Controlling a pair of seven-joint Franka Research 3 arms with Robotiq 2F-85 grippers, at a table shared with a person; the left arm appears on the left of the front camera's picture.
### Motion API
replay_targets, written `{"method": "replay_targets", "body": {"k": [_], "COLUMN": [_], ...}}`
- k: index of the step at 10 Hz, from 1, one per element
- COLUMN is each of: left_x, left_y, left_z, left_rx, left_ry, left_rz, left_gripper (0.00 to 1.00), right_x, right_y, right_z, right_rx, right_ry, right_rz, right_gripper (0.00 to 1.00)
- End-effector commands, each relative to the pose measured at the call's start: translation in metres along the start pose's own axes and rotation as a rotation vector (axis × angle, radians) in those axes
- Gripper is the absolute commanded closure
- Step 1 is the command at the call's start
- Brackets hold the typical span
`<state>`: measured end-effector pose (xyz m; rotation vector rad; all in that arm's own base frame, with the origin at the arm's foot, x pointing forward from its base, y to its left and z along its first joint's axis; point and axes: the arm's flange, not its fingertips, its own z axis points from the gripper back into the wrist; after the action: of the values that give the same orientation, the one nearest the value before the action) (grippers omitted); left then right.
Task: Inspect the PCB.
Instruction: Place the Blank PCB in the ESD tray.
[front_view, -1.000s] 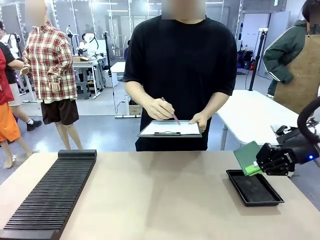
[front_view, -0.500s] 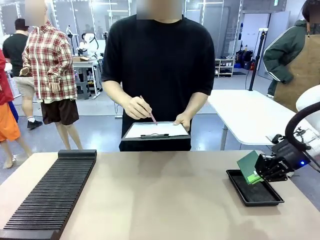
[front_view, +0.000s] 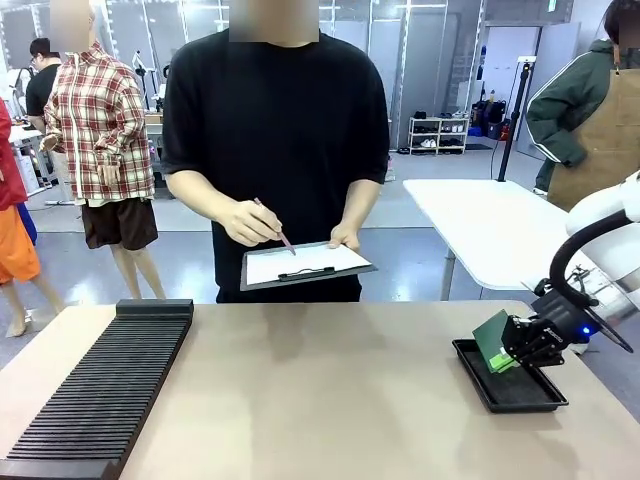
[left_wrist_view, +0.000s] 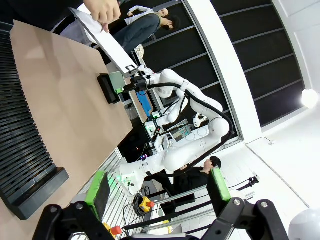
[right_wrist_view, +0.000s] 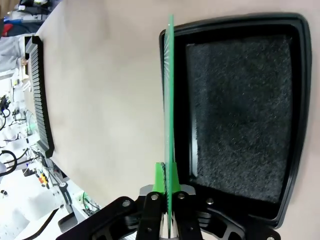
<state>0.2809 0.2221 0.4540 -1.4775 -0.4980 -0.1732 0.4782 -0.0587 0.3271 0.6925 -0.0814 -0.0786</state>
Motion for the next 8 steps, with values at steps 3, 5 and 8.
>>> {"method": "replay_targets", "body": {"k": [3, 5, 8], "left_x": [0.0, 0.0, 0.0], "left_y": [-0.002, -0.002, -0.002], "left_z": [0.0, 0.0, 0.0], "left_rx": [0.016, 0.016, 0.016], "left_ry": [0.005, 0.005, 0.005], "left_rz": [-0.006, -0.006, -0.006], "left_gripper": [0.0, 0.0, 0.0], "right_x": [0.01, 0.009, 0.003], "right_y": [0.001, -0.001, 0.003], "right_z": [-0.009, -0.016, -0.015], "right_rx": [-0.043, -0.048, -0.079], "right_ry": [-0.007, 0.022, 0.029], "right_rz": [-0.04, -0.046, -0.043], "right_gripper": [0.94, 0.8, 0.27]}}
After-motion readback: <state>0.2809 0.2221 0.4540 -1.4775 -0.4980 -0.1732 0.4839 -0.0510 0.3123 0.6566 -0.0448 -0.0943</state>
